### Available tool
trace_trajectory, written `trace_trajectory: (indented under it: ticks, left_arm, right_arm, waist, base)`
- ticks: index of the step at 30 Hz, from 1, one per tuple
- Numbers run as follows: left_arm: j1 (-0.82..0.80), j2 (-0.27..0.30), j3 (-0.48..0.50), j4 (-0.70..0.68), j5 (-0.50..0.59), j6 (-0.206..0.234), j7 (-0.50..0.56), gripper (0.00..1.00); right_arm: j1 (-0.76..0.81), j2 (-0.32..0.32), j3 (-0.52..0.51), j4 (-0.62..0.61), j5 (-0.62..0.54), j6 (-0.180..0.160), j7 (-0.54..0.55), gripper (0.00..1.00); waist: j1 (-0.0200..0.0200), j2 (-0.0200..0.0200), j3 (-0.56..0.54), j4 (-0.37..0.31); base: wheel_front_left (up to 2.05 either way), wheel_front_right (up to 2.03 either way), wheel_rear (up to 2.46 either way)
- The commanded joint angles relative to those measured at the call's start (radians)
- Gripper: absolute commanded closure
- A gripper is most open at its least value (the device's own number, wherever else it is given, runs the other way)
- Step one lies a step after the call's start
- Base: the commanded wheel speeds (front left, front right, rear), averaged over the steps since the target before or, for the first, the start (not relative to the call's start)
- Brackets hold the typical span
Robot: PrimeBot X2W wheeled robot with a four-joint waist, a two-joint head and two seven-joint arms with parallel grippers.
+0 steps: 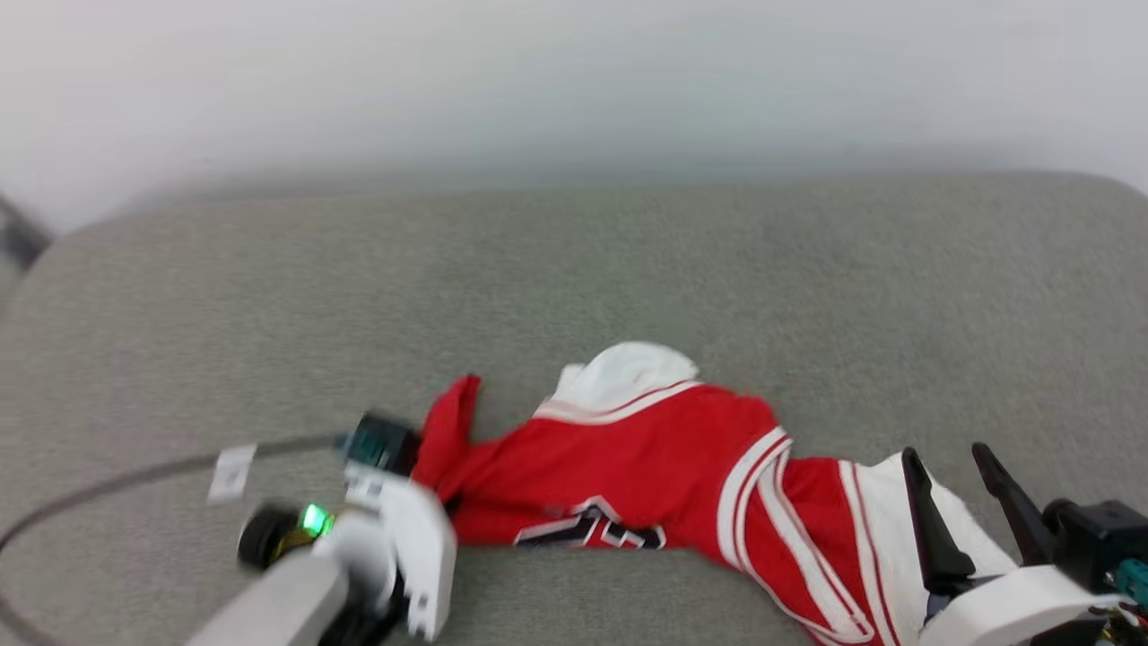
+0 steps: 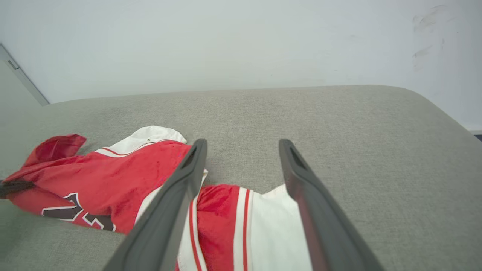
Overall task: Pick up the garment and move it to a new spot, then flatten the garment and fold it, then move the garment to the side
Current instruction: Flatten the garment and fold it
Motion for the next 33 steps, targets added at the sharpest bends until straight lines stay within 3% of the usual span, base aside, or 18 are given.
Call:
trace_trajectory:
  ticks: [1, 5, 8, 9, 10, 11, 17, 23, 30, 33]
  left_arm:
    - [0.086, 0.025, 0.016, -0.043, -0.031, 0.037, -0.006, 1.0]
    - [0.299, 0.073, 0.053, -0.17, -0.109, 0.145, -0.016, 1.0]
    - [0.443, 0.072, 0.08, -0.244, -0.172, 0.209, -0.044, 1.0]
    - [0.479, 0.068, 0.083, -0.263, -0.187, 0.224, -0.05, 0.82]
    - [0.507, 0.063, 0.087, -0.281, -0.198, 0.237, -0.059, 0.55]
    - [0.522, 0.057, 0.096, -0.301, -0.204, 0.246, -0.074, 0.0]
    - [0.49, 0.06, 0.135, -0.387, -0.146, 0.276, -0.187, 0.0]
    - [0.36, 0.077, 0.17, -0.438, -0.058, 0.265, -0.268, 0.0]
    - [0.108, 0.047, 0.148, -0.355, 0.05, 0.207, -0.277, 0.0]
    - [0.012, 0.029, 0.115, -0.281, 0.061, 0.145, -0.228, 0.0]
  right_arm:
    - [0.019, 0.001, -0.005, -0.008, -0.004, -0.001, 0.005, 0.0]
    - [0.049, 0.001, -0.005, -0.013, -0.005, -0.001, 0.022, 0.0]
    - [0.063, 0.001, -0.002, -0.026, -0.007, -0.001, 0.033, 0.0]
    - [0.068, 0.001, -0.002, -0.028, -0.008, -0.001, 0.033, 0.0]
    - [0.069, 0.001, -0.003, -0.033, -0.008, -0.001, 0.037, 0.0]
    - [0.07, 0.001, -0.004, -0.036, -0.009, -0.001, 0.04, 0.0]
    - [0.078, 0.001, 0.0, -0.048, -0.018, -0.001, 0.048, 0.0]
    - [0.068, 0.001, 0.007, -0.058, -0.016, -0.001, 0.056, 0.0]
    - [0.009, 0.001, 0.035, -0.081, -0.026, -0.001, 0.065, 0.0]
    - [-0.025, 0.001, 0.045, -0.075, -0.027, -0.001, 0.055, 0.0]
  waist:
    - [0.0, -0.0001, -0.053, 0.053]
    - [0.0, -0.0001, -0.083, 0.073]
    - [0.0, -0.0001, -0.095, 0.079]
    - [0.0, -0.0001, -0.099, 0.082]
    - [0.0, -0.0001, -0.101, 0.085]
    - [0.0, -0.0001, -0.102, 0.088]
    - [0.0, -0.0001, -0.113, 0.101]
    - [0.0, -0.0001, -0.106, 0.094]
    - [0.0, -0.0001, -0.007, 0.046]
    - [0.0, -0.0001, 0.047, 0.02]
  base:
    - [0.0, 0.0, 0.0]
    - [0.0, 0.0, 0.0]
    - [0.0, 0.0, 0.0]
    - [0.0, 0.0, 0.0]
    - [0.0, 0.0, 0.0]
    - [0.0, 0.0, 0.0]
    - [0.0, 0.0, 0.0]
    - [0.0, 0.0, 0.0]
    - [0.0, 0.0, 0.0]
    - [0.0, 0.0, 0.0]
